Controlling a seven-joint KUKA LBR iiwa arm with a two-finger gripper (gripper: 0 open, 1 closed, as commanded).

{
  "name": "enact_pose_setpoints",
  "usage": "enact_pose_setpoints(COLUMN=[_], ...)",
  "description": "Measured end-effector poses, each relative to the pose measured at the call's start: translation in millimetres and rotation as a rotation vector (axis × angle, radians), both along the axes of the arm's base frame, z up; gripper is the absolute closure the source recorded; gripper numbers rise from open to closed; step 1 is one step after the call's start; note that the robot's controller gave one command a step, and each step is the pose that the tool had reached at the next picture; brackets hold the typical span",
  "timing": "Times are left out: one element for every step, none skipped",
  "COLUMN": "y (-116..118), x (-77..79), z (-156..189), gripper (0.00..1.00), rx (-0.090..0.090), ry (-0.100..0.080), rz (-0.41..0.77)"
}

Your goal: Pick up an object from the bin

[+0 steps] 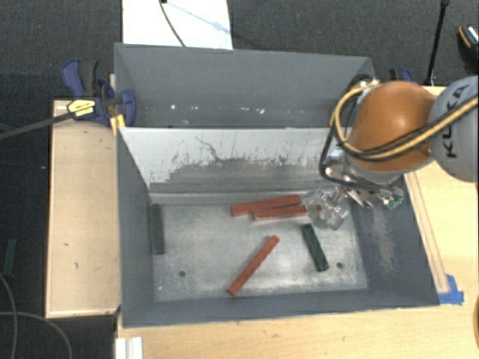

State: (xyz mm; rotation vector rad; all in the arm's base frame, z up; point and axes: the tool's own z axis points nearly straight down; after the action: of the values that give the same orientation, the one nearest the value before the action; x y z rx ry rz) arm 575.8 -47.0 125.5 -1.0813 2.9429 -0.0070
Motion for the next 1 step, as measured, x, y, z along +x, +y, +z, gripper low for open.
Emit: enact_pose_setpoints(y=[3.4], x=[-0.5], z=[-1.4], gripper=[0.0], rx=[0.004], ry=[0.003], rz=[0.001])
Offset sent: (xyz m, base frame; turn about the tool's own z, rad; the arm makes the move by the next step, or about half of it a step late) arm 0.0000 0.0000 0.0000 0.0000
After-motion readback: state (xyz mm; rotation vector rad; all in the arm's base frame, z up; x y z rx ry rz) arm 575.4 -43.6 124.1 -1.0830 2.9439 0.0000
